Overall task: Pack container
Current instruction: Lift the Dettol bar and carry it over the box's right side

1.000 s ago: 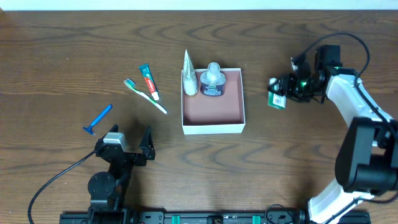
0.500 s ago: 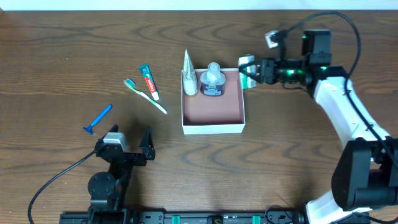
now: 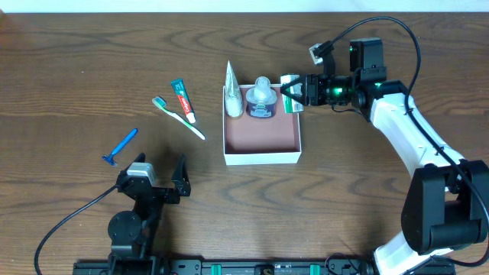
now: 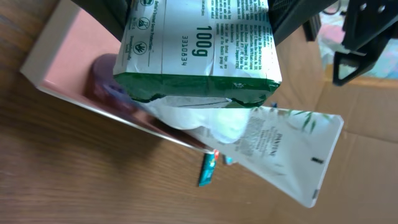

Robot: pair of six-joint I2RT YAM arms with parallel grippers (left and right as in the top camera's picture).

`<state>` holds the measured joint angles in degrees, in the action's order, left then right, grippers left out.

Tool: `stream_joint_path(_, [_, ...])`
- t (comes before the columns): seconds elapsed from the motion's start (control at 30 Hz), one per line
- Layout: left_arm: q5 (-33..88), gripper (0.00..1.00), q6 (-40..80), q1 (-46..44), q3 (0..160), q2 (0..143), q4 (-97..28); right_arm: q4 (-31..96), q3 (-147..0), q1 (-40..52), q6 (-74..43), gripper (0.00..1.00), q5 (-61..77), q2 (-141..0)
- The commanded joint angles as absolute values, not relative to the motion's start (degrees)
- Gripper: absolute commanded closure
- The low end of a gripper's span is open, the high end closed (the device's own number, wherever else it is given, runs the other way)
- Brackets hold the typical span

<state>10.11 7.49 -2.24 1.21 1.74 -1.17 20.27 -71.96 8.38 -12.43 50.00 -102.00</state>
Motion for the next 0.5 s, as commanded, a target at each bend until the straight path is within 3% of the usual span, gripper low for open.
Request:
stream_joint_path(0.0, [10.7, 0.02, 7.4, -1.9, 0.2, 1.7, -3.2, 20.2, -72.1, 8.8, -13.9, 0.65, 47.2, -102.3])
stream_joint_path(0.47, [10.7, 0.02, 7.4, -1.9, 0.2, 1.7, -3.2, 19.0, -72.1, 13.4, -18.4, 0.66, 36.9, -102.3])
